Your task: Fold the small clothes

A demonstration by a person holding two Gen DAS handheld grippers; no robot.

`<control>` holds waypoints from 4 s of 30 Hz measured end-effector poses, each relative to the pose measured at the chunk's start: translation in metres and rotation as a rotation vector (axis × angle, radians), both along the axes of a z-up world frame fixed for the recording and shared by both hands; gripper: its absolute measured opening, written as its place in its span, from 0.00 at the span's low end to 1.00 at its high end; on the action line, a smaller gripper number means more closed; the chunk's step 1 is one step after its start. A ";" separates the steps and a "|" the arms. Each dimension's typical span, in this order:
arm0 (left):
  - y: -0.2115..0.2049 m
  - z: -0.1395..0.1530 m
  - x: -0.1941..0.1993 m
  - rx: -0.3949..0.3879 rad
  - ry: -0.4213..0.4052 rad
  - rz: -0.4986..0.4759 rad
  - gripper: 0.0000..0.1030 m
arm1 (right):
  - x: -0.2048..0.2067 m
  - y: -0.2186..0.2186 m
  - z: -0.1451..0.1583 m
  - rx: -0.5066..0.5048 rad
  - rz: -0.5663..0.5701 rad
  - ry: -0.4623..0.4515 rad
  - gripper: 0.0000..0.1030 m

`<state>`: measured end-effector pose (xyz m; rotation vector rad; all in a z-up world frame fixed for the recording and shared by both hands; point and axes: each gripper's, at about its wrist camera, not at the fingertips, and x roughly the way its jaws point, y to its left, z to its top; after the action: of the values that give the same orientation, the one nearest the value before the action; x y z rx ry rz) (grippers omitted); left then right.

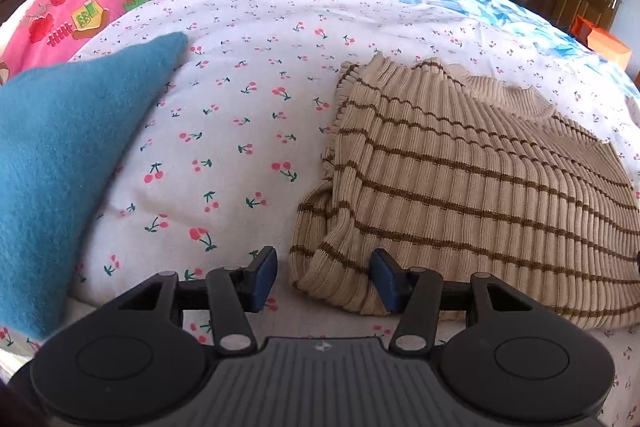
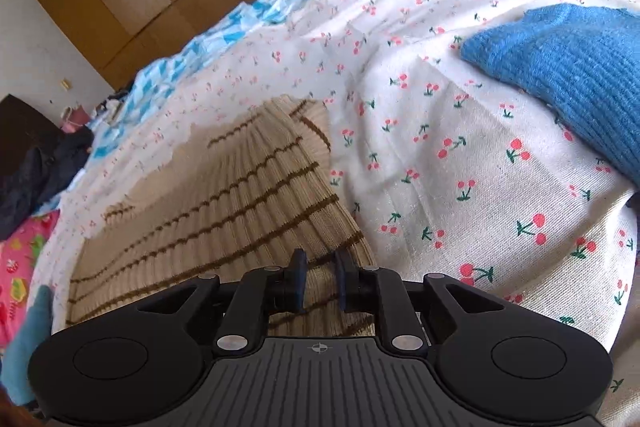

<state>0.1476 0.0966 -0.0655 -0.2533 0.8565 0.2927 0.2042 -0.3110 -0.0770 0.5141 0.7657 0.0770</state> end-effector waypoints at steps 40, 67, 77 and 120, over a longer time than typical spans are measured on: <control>-0.161 0.030 -0.019 0.325 -0.269 -0.573 0.56 | -0.005 -0.045 -0.001 0.117 -0.086 0.005 0.37; -0.286 -0.017 0.017 0.513 -0.233 -0.828 0.43 | 0.007 -0.075 -0.021 0.349 -0.027 0.046 0.45; -0.272 -0.003 -0.006 0.439 -0.238 -0.904 0.40 | 0.009 -0.062 -0.022 0.342 0.008 0.052 0.48; 0.030 0.010 -0.026 -0.241 -0.121 0.047 0.54 | 0.112 0.394 0.019 -0.653 0.839 0.152 0.63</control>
<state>0.1214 0.1266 -0.0559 -0.5114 0.7666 0.2147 0.3163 0.0826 -0.0582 -0.4500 1.0556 0.5497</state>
